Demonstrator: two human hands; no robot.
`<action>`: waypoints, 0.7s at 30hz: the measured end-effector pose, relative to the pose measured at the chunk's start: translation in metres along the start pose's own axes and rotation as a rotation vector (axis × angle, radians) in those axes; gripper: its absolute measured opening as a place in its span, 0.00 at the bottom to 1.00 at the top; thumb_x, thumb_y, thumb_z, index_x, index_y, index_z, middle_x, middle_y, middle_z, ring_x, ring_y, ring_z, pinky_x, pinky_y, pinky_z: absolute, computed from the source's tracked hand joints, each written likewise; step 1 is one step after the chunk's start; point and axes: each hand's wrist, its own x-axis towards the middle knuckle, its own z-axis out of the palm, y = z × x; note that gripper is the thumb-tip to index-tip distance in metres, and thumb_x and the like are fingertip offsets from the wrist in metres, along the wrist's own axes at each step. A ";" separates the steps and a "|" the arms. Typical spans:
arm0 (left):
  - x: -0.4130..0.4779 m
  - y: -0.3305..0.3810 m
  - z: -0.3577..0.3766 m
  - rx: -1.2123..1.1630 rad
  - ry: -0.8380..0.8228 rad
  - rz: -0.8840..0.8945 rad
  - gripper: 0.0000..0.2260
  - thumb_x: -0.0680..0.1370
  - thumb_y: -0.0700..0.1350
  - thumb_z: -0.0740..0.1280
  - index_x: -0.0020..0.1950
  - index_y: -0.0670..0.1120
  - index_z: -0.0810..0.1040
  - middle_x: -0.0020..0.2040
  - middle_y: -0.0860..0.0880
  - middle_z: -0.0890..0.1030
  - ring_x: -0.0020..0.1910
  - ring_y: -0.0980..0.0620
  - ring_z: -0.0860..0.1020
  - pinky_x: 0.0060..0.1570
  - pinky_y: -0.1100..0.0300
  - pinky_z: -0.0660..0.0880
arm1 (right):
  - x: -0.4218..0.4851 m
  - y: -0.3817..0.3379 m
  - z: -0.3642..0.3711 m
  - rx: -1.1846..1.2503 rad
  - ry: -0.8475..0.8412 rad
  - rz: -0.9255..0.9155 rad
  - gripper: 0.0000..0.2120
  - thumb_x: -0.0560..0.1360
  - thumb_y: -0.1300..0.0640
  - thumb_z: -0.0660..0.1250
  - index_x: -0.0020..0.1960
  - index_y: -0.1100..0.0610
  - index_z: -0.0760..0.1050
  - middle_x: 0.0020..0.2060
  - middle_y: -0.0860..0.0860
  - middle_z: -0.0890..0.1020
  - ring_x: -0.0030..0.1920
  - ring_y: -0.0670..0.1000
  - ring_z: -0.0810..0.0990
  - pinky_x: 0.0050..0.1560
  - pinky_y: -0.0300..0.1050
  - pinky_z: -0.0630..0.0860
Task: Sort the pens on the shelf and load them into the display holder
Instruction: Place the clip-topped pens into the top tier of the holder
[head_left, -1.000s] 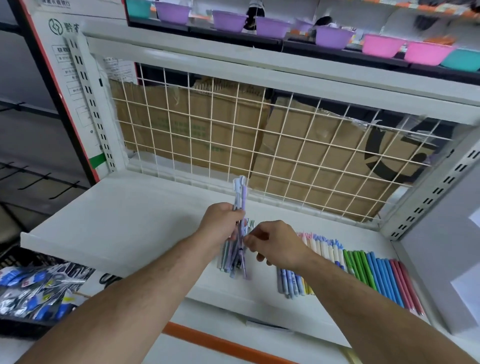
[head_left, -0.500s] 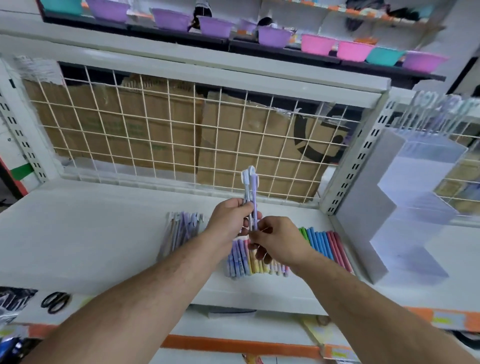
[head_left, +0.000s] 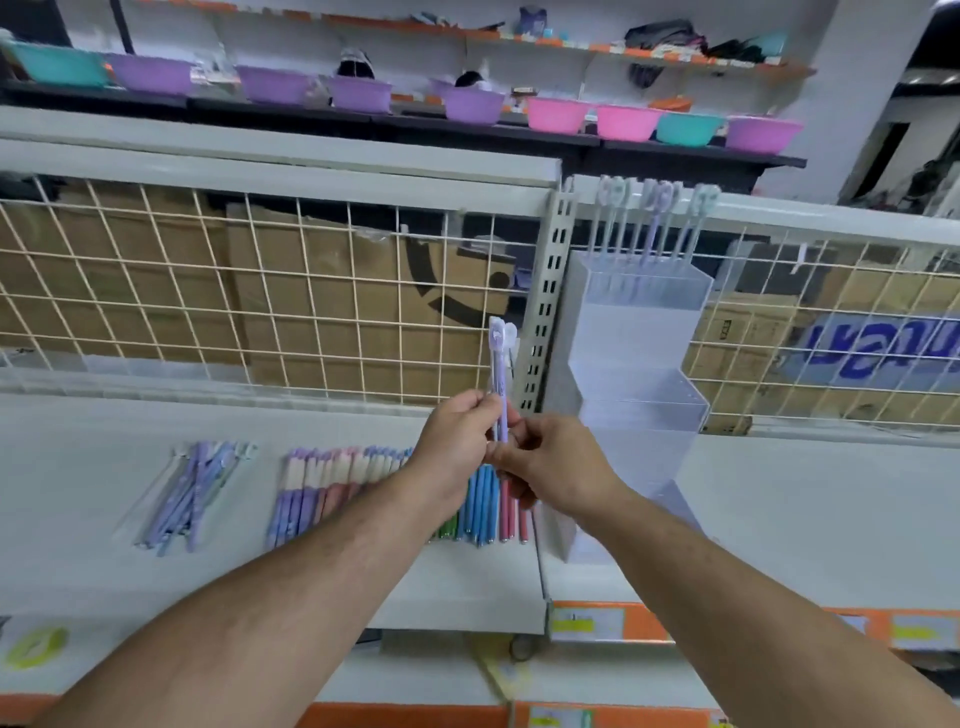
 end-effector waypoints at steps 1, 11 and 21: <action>-0.001 0.003 0.015 -0.005 -0.005 0.012 0.12 0.83 0.43 0.61 0.44 0.42 0.79 0.32 0.49 0.81 0.27 0.51 0.79 0.26 0.61 0.74 | 0.000 0.001 -0.016 0.001 0.000 -0.016 0.14 0.74 0.57 0.76 0.34 0.60 0.75 0.26 0.52 0.81 0.26 0.51 0.79 0.27 0.42 0.76; 0.007 0.026 0.110 0.004 0.094 0.088 0.11 0.83 0.41 0.59 0.44 0.43 0.77 0.30 0.51 0.79 0.30 0.54 0.75 0.28 0.64 0.72 | 0.010 -0.019 -0.125 -0.080 0.119 -0.111 0.18 0.68 0.48 0.75 0.39 0.63 0.78 0.29 0.51 0.83 0.26 0.47 0.79 0.25 0.39 0.73; 0.031 0.030 0.130 0.105 -0.013 0.145 0.10 0.84 0.42 0.60 0.54 0.37 0.76 0.34 0.48 0.81 0.33 0.51 0.78 0.36 0.56 0.74 | 0.049 -0.054 -0.160 -0.110 0.262 -0.178 0.06 0.75 0.59 0.71 0.43 0.62 0.78 0.34 0.55 0.84 0.29 0.48 0.84 0.27 0.43 0.79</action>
